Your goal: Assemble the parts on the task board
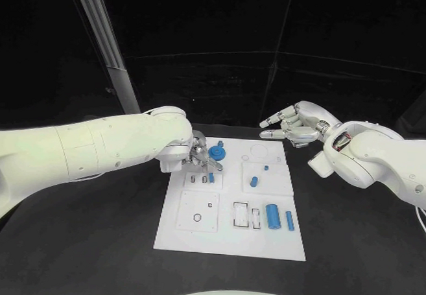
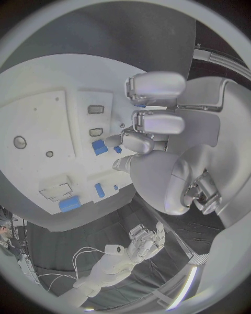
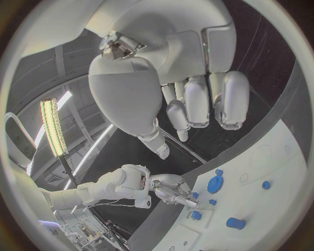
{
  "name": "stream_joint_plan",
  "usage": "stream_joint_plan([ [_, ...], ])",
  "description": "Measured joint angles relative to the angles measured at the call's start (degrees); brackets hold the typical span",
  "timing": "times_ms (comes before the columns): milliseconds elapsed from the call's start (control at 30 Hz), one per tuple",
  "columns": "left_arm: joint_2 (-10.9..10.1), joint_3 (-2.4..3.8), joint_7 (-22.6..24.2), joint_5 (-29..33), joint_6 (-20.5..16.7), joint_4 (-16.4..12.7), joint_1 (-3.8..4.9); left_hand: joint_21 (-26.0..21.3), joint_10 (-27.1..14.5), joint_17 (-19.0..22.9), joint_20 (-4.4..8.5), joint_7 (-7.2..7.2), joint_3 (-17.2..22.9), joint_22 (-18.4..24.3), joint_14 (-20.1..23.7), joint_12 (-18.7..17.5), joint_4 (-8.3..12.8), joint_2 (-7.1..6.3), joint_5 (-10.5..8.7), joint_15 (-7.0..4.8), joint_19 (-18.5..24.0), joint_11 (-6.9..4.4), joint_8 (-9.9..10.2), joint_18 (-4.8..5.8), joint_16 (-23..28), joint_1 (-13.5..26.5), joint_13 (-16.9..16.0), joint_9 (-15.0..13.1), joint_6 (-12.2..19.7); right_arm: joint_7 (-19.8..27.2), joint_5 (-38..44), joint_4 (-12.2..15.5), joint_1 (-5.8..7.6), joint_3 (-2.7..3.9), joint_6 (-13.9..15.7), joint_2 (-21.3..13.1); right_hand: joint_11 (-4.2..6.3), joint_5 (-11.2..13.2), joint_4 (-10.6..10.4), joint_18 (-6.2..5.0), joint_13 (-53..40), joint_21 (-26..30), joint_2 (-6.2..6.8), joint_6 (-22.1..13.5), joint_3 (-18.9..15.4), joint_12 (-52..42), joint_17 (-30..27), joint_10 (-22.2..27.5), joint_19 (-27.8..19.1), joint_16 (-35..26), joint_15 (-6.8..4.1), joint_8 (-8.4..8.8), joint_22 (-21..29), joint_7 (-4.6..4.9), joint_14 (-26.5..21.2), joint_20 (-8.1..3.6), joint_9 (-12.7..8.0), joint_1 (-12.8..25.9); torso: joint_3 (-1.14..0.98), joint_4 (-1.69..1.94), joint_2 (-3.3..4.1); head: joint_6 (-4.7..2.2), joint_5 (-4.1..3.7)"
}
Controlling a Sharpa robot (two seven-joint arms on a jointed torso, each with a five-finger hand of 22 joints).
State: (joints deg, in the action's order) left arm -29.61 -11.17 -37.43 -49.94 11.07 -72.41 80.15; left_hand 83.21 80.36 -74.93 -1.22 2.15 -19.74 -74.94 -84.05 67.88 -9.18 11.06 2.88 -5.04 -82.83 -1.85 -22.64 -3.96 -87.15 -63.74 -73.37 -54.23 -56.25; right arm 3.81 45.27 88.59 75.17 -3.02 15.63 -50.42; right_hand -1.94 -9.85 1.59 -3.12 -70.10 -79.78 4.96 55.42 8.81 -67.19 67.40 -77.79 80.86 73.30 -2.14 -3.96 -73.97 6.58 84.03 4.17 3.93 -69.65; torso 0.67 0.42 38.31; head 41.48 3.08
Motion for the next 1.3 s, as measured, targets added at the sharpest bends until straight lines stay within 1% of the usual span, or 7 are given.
stream_joint_plan([
  [200, 0.6, -0.3, -0.1, -0.1, 1.2, 0.7, -0.04, 0.0, -0.2, 0.0, -0.13, 0.59, 0.0, 0.0, 0.0, -0.2, 0.0, 0.36, 0.0, 0.0, 0.1, 0.22, 2.0, 0.0, 0.0, -0.6, 0.0, 0.6, 1.0, -0.2, 0.0, -0.1, 0.0, 0.0, 0.0, 0.1, 0.0, 0.0, 0.0, 0.01, 0.0, 0.0, 0.0, 0.0, 0.0, 0.0, 0.0, 0.0, 0.0, 0.0, 0.0, 0.0, 0.0, 0.0, 0.0, 0.0, 0.0, 0.0, -0.01, 0.0, -0.01, 0.19, -0.08],
  [300, 0.8, -0.4, -0.2, -0.1, 1.8, 0.9, -0.07, 0.0, -0.4, 0.0, -0.21, 0.99, 0.0, 0.0, 0.0, -0.2, 0.0, 0.13, 0.0, 0.0, 0.2, 0.42, 3.3, 0.0, 0.0, -0.8, -0.2, 1.3, 1.6, -0.3, 0.0, -0.2, 0.0, 0.0, 0.0, 0.2, 0.0, 0.0, 0.0, 0.0, 0.0, 0.0, 0.0, 0.0, 0.0, 0.0, 0.0, 0.0, 0.0, 0.0, 0.0, 0.0, 0.0, 0.0, 0.0, 0.0, 0.0, 0.0, -0.02, 0.0, -0.04, 0.29, -0.11],
  [433, 1.0, -0.45, -0.2, -0.1, 2.4, 1.1, -0.09, 0.0, -0.4, 0.0, -0.43, 1.44, 0.0, 0.0, 0.0, -0.5, 0.0, 0.41, 0.0, 0.44, 0.4, 1.08, 5.8, -0.01, 0.0, -1.1, -0.5, 3.3, 2.2, -0.3, 0.0, -0.4, 0.0, 0.0, 0.0, 0.3, 0.0, 0.0, 0.0, 0.0, 0.0, 0.0, 0.0, 0.0, 0.0, 0.0, 0.0, 0.0, 0.0, 0.0, 0.0, 0.0, 0.0, 0.0, 0.0, 0.0, 0.0, 0.0, -0.04, 0.01, -0.04, 0.37, -0.16],
  [500, 1.1, -0.48, -0.2, -0.1, 2.7, 1.2, -0.11, 0.0, -0.2, 0.0, -0.89, 1.61, 0.0, 0.0, 0.1, -0.5, 0.0, 0.73, 0.0, 0.75, 0.5, 1.25, 7.1, 0.0, 0.0, -1.5, -0.7, 4.5, 2.4, -0.4, 0.0, -0.4, 0.0, 0.0, 0.0, 0.3, 0.0, 0.0, 0.0, 0.01, 0.0, 0.0, 0.0, 0.0, 0.0, 0.0, 0.0, 0.0, 0.0, 0.0, 0.0, 0.0, 0.0, 0.0, 0.0, 0.0, 0.0, 0.0, -0.04, 0.04, -0.04, 0.41, -0.17],
  [600, 1.2, -0.54, -0.2, -0.2, 3.2, 1.3, -0.15, 0.0, -0.4, 0.0, -0.89, 1.74, 0.0, 0.0, -0.1, -0.5, 0.0, 0.52, 0.0, 0.95, 0.5, 1.46, 8.6, 0.0, 0.0, -1.7, -0.9, 6.2, 2.3, -0.4, 0.0, -0.5, 0.0, 0.0, 0.0, 0.4, 0.0, 0.0, 0.0, 0.0, 0.0, 0.0, 0.0, 0.0, 0.0, 0.0, 0.0, 0.0, 0.0, 0.0, 0.0, 0.0, 0.0, 0.0, 0.0, 0.0, 0.0, 0.0, -0.04, 0.06, -0.04, 0.53, -0.19],
  [900, 1.4, -0.86, -0.2, -0.2, 3.9, 1.4, -0.31, 0.0, -0.2, 0.0, -1.09, 2.16, 0.0, 0.0, -0.1, -0.5, 0.0, 0.76, 0.0, 0.95, 0.3, 1.66, 9.1, 0.01, 0.0, -1.9, -1.1, 7.4, 1.8, -0.6, 0.0, -0.7, 0.0, 0.0, 0.0, 0.5, 0.0, 0.0, 0.0, 0.0, 0.0, 0.3, 0.0, 0.0, 0.0, 0.0, 0.0, 0.0, 0.0, -0.3, 0.0, 0.0, 0.1, 0.0, 0.0, 0.0, 0.0, 0.0, -0.02, 0.06, -0.06, 0.64, -0.35],
  [1300, 1.6, -0.91, -0.1, -0.2, 3.6, 1.3, -0.37, 0.2, -0.1, 0.0, -1.09, 1.36, 0.7, 0.0, -0.1, -0.5, 1.1, 1.34, 0.0, 0.95, 0.3, 1.51, 9.0, 0.0, 0.0, -3.1, -1.5, 7.6, -1.0, -0.7, 0.0, -1.0, 0.0, 0.0, 0.0, 0.8, 0.0, 0.0, 0.0, 0.01, 0.0, 0.3, 0.0, 0.0, 0.0, 0.0, 0.0, 0.0, 0.0, -0.3, 0.0, 0.0, 0.1, 0.0, 0.0, 0.0, 0.0, 0.0, -0.02, 0.11, -0.06, 0.73, -0.4],
])
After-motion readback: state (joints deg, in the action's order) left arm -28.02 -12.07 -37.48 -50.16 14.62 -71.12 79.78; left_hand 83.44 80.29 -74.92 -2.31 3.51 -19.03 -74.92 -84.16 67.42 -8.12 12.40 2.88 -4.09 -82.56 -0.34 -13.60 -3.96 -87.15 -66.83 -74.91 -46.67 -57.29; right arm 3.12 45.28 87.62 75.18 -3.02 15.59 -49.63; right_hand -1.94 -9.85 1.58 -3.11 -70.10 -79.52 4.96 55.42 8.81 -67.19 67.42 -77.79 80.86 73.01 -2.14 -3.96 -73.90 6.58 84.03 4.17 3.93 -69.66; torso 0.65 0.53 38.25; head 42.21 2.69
